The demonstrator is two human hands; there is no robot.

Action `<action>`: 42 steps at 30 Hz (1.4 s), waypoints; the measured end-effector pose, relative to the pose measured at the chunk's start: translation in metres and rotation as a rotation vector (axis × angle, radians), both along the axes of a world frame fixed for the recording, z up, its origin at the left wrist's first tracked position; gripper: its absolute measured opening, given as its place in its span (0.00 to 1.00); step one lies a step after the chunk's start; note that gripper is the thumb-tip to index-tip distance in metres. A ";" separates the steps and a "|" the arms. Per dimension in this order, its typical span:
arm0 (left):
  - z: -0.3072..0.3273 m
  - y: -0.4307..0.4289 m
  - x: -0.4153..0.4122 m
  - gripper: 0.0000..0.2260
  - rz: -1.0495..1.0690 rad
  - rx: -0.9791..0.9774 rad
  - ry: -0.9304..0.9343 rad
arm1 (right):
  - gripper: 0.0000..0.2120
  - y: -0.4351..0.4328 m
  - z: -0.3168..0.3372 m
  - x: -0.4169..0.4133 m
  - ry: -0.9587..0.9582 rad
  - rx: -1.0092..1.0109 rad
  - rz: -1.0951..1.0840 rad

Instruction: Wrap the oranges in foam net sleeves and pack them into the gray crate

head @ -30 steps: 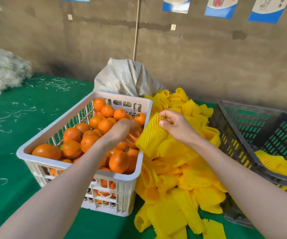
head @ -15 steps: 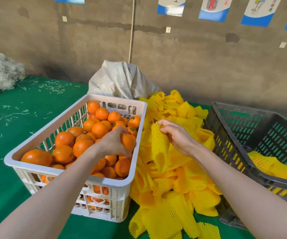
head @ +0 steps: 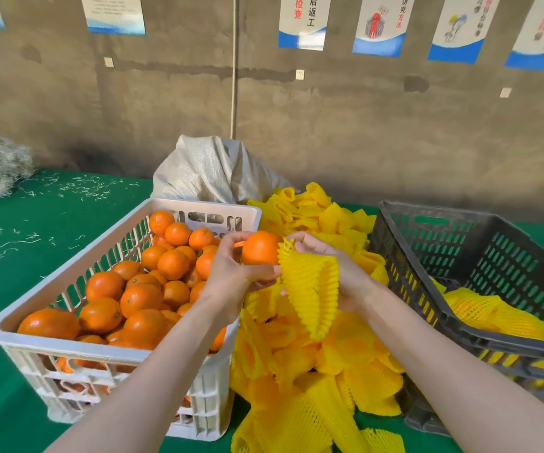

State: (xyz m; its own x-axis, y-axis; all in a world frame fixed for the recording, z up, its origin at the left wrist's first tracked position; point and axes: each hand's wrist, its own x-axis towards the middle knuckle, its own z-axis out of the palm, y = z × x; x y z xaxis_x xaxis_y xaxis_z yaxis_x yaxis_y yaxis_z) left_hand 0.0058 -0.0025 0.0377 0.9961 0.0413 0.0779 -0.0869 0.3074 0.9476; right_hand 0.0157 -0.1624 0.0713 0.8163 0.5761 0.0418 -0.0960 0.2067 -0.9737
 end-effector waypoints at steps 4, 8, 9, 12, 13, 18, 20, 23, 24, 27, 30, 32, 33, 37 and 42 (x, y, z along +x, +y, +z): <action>-0.001 -0.025 -0.003 0.33 -0.075 -0.102 -0.011 | 0.06 -0.006 0.004 -0.004 -0.017 -0.030 -0.033; -0.001 -0.040 -0.002 0.26 -0.171 -0.267 0.008 | 0.07 -0.012 0.004 -0.009 -0.048 -0.053 -0.116; -0.003 -0.042 -0.001 0.24 -0.211 -0.293 0.006 | 0.07 -0.013 0.003 -0.010 -0.042 -0.044 -0.141; -0.011 -0.047 -0.001 0.23 -0.269 -0.163 -0.065 | 0.04 -0.020 0.003 -0.012 -0.012 0.010 -0.184; -0.014 -0.050 -0.002 0.25 -0.229 -0.058 -0.116 | 0.04 -0.022 0.001 -0.013 -0.045 -0.003 -0.206; -0.020 -0.057 0.001 0.28 0.058 0.366 -0.327 | 0.07 -0.028 -0.009 -0.015 -0.412 -0.213 -0.353; -0.020 -0.058 0.000 0.24 0.065 0.394 -0.341 | 0.07 -0.030 -0.012 -0.013 -0.503 -0.289 -0.431; -0.021 -0.056 -0.002 0.21 0.005 0.413 -0.357 | 0.08 -0.038 -0.017 -0.009 -0.631 -0.360 -0.555; -0.022 -0.055 -0.003 0.22 -0.021 0.396 -0.348 | 0.08 -0.040 -0.018 -0.009 -0.636 -0.343 -0.571; -0.024 -0.054 -0.002 0.26 -0.122 0.115 -0.191 | 0.09 -0.043 -0.022 -0.006 -0.644 -0.253 -0.592; -0.024 -0.057 0.000 0.21 -0.167 -0.132 -0.120 | 0.11 -0.037 -0.027 -0.006 -0.661 -0.282 -0.681; -0.023 -0.059 0.003 0.18 -0.145 -0.187 -0.156 | 0.11 -0.031 -0.032 -0.007 -0.695 -0.383 -0.793; -0.023 -0.062 0.004 0.17 -0.131 -0.198 -0.153 | 0.11 -0.028 -0.033 -0.008 -0.730 -0.422 -0.847; -0.029 -0.073 0.007 0.15 0.203 0.164 -0.145 | 0.12 -0.011 -0.038 -0.018 -0.894 -0.460 -0.915; -0.023 -0.074 0.005 0.10 0.188 -0.079 -0.020 | 0.08 -0.017 -0.027 -0.014 -0.842 -0.356 -0.960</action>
State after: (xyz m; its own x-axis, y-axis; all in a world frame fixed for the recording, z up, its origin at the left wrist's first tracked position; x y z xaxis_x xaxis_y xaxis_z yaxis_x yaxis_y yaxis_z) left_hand 0.0111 -0.0764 0.0149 0.9687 0.2327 0.0866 -0.1681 0.3578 0.9185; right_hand 0.0021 -0.1791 0.0444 0.7021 -0.1265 0.7008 0.6001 -0.4245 -0.6779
